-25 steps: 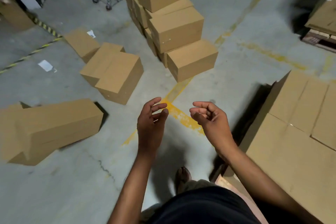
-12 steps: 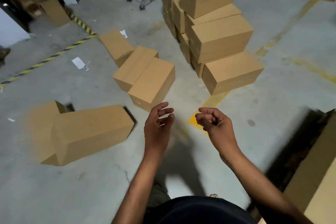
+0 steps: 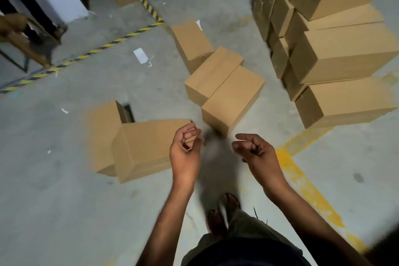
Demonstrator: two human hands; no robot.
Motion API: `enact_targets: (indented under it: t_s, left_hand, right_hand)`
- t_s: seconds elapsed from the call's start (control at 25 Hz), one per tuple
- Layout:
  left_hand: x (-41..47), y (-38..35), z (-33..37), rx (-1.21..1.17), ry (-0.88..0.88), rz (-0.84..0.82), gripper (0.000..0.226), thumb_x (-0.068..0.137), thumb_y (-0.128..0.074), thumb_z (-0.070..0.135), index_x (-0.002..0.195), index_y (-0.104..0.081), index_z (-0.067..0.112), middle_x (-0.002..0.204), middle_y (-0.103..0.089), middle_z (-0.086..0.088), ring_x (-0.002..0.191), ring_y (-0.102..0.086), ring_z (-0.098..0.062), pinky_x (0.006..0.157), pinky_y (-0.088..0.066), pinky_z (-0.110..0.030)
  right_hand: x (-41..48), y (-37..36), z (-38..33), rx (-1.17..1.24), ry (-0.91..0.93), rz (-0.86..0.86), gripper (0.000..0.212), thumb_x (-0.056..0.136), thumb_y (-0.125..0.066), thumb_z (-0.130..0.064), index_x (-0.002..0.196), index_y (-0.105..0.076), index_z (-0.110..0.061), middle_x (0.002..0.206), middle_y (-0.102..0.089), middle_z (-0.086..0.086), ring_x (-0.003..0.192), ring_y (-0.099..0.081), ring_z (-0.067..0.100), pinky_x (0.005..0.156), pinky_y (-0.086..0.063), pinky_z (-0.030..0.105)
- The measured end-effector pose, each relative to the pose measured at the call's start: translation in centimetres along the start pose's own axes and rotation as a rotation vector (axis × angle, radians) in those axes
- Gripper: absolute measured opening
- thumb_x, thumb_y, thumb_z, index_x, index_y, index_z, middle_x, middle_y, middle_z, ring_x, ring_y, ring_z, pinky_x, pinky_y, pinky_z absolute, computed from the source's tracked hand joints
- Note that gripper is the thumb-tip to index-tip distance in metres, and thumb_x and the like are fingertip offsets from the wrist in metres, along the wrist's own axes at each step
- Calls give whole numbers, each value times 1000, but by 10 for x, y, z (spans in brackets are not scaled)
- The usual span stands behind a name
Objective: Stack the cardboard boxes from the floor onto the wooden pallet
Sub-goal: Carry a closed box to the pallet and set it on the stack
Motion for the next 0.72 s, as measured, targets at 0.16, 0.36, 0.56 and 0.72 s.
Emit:
enact_targets:
  t_s: [0.16,0.36,0.56,0.72]
  left_hand:
    - [37,57,-21,-54,74,199,33,95,-65,1,116,-67,26,105,-75,1,105,-71,-25,97,-55,-37]
    - [60,154,-41,-153,195,389,32,94,-65,-1,114,-66,24,100,-71,-3,101,-72,-27,87,-54,-31]
    - [107,277,-72,-142,243,355,29,93,-69,1,117,-68,18,101,-75,-4,103,-72,-24,92,-56,-35]
    - [162,390,-131,-158,375,239,37,92,-71,1,127,-63,10,104,-72,-4,100,-69,-18,92,-55,-37]
  right_hand:
    - [44,-60,3,-108,-31,-124,17,93,-74,-11,100,-73,-27,103,-77,1,89,-70,5,81,-52,28]
    - [67,-138,4,-148,-57,-128,15,93,-73,-7,100,-74,-21,94,-76,-2,87,-69,9,81,-51,26]
    - [60,-278,31,-199,-88,-127,16,93,-72,-3,107,-73,-11,91,-75,-1,77,-68,-1,70,-48,12]
    - [49,-406,90,-252,-141,-77,18,92,-72,-3,108,-74,-11,100,-77,0,86,-67,-1,77,-48,14]
Point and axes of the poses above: each hand's wrist, its own x-axis towards the middle knuckle, its own y-axis out of the back of the hand, z = x × y, the point moved 1 cm from there along x, towards the middle knuckle
